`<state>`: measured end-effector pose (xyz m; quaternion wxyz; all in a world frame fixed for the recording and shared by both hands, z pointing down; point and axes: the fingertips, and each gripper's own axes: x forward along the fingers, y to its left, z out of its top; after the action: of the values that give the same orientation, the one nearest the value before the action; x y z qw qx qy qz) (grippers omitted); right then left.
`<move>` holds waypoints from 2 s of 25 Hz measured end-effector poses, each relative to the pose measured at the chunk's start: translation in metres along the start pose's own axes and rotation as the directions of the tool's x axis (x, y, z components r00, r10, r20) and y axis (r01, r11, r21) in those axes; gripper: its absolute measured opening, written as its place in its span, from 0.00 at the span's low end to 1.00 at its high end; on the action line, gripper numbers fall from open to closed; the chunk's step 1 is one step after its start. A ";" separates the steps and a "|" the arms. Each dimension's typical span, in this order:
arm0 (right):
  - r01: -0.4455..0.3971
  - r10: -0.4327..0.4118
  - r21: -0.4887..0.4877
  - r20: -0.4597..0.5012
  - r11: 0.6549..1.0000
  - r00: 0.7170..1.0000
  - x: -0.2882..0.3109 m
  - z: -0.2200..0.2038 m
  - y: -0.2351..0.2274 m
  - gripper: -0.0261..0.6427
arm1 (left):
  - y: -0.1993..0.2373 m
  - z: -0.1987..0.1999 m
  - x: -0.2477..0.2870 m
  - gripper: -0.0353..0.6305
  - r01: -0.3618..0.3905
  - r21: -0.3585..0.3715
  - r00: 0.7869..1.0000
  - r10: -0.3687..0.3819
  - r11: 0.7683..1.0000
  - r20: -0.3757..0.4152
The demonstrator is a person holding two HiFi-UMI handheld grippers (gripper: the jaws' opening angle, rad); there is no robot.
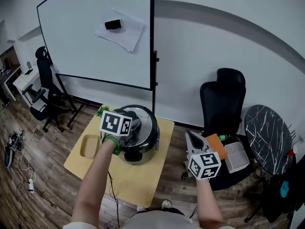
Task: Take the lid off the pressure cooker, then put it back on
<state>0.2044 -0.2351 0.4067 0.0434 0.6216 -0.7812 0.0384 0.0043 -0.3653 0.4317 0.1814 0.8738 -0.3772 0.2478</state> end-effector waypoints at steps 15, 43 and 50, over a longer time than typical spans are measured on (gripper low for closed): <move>0.032 -0.032 0.012 -0.022 0.999 0.999 0.001 -0.010 -0.014 0.04 | 0.015 -0.018 0.038 0.47 -0.031 -0.023 0.992 0.028 0.999 -0.122; 0.019 -0.017 0.029 -0.047 0.999 0.999 0.006 -0.019 -0.014 0.04 | 0.011 -0.018 0.037 0.47 0.017 0.016 0.992 -0.015 1.000 -0.126; 0.013 -0.011 0.026 -0.050 1.000 0.999 0.007 -0.021 -0.011 0.04 | 0.011 -0.019 0.037 0.47 0.027 0.015 0.992 -0.025 1.000 -0.120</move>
<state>0.2136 -0.2422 0.4281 0.0550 0.6257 -0.7755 0.0641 0.0126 -0.3835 0.4697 0.1997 0.8636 -0.3520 0.3005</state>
